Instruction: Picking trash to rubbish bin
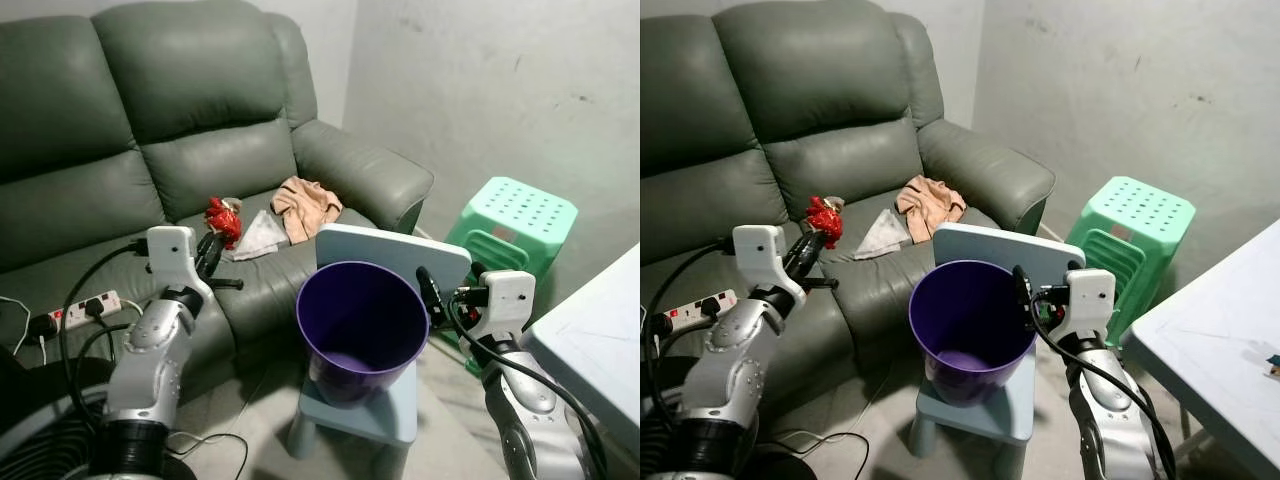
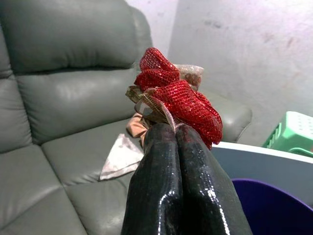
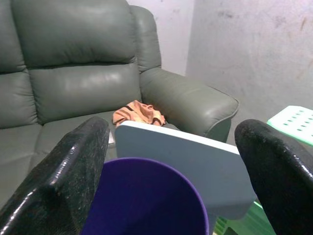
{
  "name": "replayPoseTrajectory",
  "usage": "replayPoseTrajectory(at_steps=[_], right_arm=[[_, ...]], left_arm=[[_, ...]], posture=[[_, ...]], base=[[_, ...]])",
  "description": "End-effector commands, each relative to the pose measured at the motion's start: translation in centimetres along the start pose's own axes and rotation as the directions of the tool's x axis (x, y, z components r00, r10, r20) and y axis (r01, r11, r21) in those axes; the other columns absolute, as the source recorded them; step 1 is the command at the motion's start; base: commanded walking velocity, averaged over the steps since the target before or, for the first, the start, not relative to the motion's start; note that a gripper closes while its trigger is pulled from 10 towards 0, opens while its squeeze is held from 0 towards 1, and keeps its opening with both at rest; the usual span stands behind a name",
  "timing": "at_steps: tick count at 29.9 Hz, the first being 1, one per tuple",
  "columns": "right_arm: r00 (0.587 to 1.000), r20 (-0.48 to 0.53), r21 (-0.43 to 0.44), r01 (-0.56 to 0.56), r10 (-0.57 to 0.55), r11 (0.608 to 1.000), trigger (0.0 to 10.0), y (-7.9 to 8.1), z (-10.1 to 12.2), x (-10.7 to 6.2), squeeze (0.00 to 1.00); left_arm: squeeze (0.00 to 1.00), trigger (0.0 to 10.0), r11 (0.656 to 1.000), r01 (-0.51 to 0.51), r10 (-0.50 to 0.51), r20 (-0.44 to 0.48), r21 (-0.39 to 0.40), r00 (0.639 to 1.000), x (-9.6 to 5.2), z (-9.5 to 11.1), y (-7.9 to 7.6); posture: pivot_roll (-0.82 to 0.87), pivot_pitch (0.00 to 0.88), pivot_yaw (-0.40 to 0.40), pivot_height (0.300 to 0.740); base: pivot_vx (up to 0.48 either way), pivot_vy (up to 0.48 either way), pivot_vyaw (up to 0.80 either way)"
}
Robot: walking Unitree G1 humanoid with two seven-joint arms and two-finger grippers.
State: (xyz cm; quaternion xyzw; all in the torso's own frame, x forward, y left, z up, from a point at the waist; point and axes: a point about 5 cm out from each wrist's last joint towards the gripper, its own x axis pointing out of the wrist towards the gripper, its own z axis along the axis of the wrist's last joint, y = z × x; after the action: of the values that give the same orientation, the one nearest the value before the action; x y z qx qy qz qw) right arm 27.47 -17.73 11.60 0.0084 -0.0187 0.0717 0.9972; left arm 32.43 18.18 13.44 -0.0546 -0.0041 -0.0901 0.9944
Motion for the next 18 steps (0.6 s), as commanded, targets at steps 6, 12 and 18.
replayPoseTrajectory(at_steps=[6,12,18], right_arm=[[0.996,0.038,-0.065,-0.079,0.081,0.995,10.0,-0.6,1.4,-0.6,0.0],[0.995,-0.014,-0.112,-0.102,0.101,0.988,10.0,-2.0,1.0,-1.6,0.0],[0.994,-0.051,-0.13,-0.106,0.1,0.986,10.0,-3.3,0.8,-2.1,0.0]], left_arm=[[0.0,10.0,0.991,0.129,-0.127,-0.054,0.032,0.99,0.7,-0.8,-0.4],[0.0,10.0,0.977,0.213,-0.211,-0.095,0.015,0.973,1.2,-1.9,-0.9],[0.0,10.0,0.964,0.264,-0.26,-0.128,0.017,0.957,2.3,-2.4,-1.5]], posture=[[-0.04,0.0,-0.045,0.74],[-0.06,0.0,-0.043,0.74],[-0.08,0.0,-0.042,0.74]], base=[[0.0,0.0,0.0],[0.0,0.0,0.0],[0.0,0.0,0.0]])
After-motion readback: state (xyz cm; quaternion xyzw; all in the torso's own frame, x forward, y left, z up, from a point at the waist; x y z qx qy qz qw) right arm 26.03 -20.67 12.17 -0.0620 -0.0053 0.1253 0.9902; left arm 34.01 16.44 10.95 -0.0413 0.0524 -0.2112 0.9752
